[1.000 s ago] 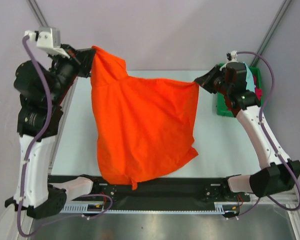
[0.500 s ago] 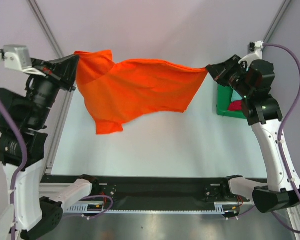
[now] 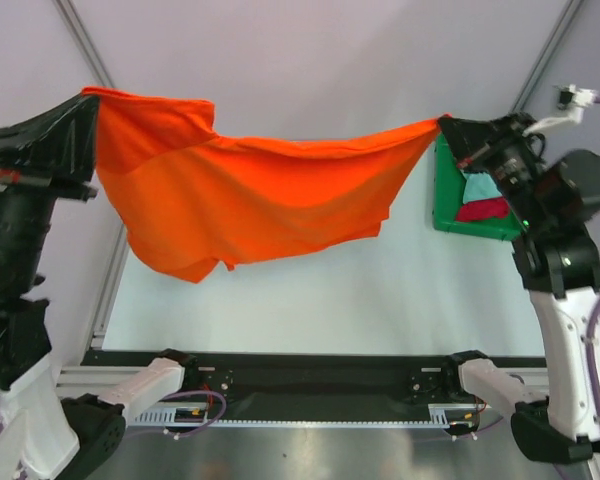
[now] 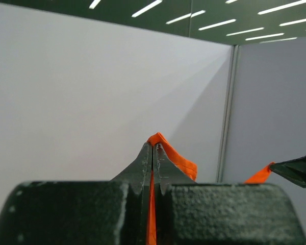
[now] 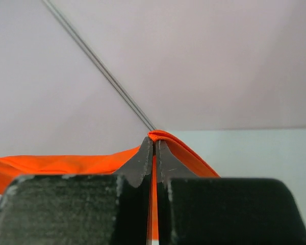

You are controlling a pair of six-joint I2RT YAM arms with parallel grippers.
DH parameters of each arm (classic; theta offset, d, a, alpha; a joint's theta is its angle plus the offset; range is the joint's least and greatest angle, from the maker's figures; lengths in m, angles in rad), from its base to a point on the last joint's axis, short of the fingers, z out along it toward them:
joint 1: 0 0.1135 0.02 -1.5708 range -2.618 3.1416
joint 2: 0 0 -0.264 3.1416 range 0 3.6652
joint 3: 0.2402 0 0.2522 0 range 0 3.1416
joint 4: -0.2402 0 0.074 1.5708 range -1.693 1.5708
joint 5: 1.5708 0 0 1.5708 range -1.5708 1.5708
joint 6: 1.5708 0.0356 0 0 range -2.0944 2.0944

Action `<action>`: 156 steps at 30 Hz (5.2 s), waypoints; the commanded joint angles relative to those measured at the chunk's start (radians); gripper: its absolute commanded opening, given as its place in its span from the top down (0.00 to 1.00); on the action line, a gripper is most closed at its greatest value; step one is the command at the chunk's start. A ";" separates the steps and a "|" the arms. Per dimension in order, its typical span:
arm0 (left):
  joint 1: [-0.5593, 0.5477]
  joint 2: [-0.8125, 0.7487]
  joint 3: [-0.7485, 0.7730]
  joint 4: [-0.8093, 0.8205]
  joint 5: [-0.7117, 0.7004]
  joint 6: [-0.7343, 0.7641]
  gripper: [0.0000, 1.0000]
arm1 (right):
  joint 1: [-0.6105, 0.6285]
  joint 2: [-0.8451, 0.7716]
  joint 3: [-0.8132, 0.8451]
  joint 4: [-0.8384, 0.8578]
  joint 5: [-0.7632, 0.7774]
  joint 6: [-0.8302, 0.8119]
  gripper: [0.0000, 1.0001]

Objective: Fold and stack the t-shirts
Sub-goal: Flatten the tshirt out, then fold the tshirt

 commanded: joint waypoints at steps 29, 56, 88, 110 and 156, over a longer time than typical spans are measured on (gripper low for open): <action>0.113 0.364 -0.907 0.739 -0.078 0.026 1.00 | -0.014 0.350 -0.494 0.521 0.130 -0.071 1.00; 0.234 1.274 -0.280 0.564 0.073 -0.132 0.88 | -0.104 1.212 0.145 0.475 0.116 -0.173 0.96; 0.045 0.559 -1.225 0.091 0.063 -0.356 0.50 | 0.017 0.260 -0.543 -0.432 0.130 -0.274 0.34; 0.320 0.729 -0.843 -0.191 -0.114 -0.105 0.46 | -0.242 0.212 -0.714 -0.496 0.072 -0.079 0.34; -0.335 -0.292 -1.727 -0.279 -0.107 -1.117 0.54 | -0.391 0.155 -0.859 -0.404 -0.031 -0.047 0.27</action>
